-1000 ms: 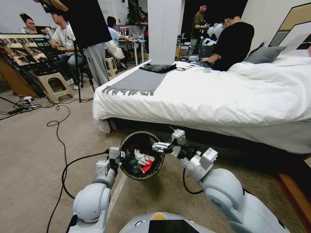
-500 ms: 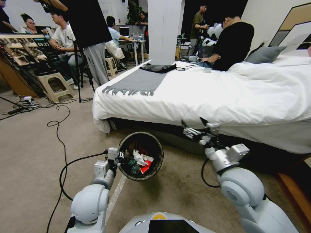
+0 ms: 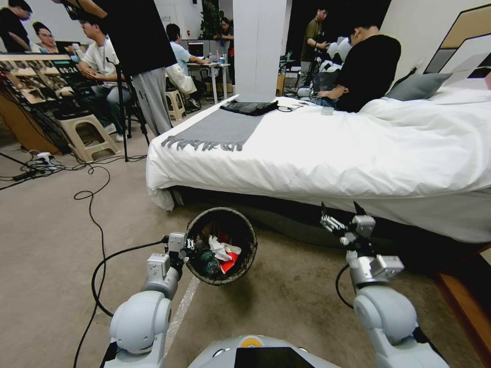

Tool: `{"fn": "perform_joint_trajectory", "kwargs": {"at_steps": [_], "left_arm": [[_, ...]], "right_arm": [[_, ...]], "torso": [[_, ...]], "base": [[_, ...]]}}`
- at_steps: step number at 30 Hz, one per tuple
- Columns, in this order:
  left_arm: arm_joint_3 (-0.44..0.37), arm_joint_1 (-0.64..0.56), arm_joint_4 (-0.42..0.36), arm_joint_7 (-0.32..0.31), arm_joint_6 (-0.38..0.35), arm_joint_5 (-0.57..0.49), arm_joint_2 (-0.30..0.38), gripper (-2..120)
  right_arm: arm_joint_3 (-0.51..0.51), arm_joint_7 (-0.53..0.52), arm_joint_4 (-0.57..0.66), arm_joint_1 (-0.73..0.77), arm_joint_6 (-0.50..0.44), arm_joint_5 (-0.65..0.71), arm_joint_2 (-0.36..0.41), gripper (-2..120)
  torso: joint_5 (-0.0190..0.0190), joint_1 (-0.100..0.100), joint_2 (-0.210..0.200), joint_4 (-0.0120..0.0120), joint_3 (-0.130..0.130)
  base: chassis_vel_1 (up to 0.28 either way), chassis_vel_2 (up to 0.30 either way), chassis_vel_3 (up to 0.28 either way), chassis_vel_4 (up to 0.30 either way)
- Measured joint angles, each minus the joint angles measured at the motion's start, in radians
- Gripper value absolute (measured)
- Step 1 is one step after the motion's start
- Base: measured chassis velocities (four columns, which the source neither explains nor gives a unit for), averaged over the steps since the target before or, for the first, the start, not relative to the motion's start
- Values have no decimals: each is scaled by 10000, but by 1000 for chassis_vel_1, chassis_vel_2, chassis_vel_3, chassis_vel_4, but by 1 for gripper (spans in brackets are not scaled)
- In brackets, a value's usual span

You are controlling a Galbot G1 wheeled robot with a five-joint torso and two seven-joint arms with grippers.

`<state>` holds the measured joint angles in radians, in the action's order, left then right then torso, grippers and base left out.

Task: Pick up the trash bin, then pick up the garbage from the floor and place it into the trash bin.

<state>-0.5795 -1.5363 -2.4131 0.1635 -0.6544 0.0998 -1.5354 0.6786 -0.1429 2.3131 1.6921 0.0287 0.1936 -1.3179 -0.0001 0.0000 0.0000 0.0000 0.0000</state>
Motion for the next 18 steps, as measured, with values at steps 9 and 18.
{"fn": "perform_joint_trajectory", "kwargs": {"at_steps": [9,18], "left_arm": [[6,24,42,0,-88,-9,3,1],[-100,-151,-102,-4,-190,-37,38,1]], "right_arm": [[319,215,-6,690,-737,-308,-400,100],[251,237,7,685,-794,-278,-479,100]], "torso": [[0,0,0,1,0],[1,0,0,0,0]], "base": [[0,0,0,0],[0,0,0,0]]}}
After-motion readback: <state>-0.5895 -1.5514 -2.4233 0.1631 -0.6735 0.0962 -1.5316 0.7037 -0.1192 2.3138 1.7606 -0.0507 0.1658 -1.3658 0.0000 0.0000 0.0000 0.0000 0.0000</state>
